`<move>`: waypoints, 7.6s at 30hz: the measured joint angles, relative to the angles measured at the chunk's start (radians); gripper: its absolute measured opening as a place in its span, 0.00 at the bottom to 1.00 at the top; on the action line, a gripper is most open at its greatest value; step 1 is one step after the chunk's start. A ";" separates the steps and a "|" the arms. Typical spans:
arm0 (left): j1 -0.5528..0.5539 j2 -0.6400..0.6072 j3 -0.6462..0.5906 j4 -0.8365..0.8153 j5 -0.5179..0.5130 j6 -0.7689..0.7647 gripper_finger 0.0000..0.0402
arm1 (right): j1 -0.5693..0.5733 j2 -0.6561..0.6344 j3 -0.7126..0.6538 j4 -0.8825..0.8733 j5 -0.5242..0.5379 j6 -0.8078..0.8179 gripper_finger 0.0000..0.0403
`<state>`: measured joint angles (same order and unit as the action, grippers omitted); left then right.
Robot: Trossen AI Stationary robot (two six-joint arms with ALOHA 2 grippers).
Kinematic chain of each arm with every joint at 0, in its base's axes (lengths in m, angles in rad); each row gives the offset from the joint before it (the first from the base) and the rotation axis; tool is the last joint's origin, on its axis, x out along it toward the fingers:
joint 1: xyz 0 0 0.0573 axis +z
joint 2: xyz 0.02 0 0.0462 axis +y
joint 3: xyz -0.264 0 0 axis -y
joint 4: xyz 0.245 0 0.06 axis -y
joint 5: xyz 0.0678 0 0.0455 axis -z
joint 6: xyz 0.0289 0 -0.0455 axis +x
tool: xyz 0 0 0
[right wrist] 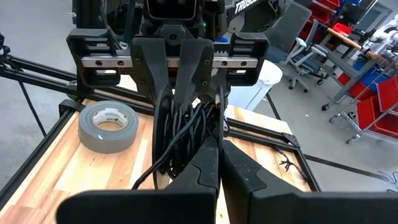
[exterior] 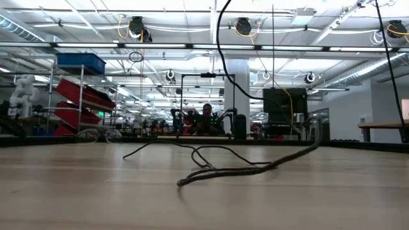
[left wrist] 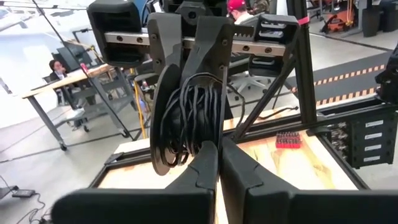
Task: Coil cords
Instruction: Coil the black wire onto the spool
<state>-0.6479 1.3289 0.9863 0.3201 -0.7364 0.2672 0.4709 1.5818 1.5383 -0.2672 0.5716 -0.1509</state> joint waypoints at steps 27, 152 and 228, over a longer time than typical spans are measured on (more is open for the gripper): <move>-0.041 -0.043 0.000 -0.163 0.000 0.034 0.01 | 0.126 -0.049 0.001 -0.321 0.133 0.321 0.27; -0.140 -0.147 0.000 -0.351 0.098 0.216 0.00 | 0.004 0.197 -0.549 0.792 -0.369 0.322 0.15; -0.027 0.026 0.000 0.188 0.785 0.368 0.00 | -0.050 0.097 -0.311 0.415 -0.523 0.150 0.07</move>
<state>-0.6745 1.3552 0.9859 0.5083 0.0483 0.6350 0.4211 1.6787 1.2275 0.1478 0.0488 -0.0010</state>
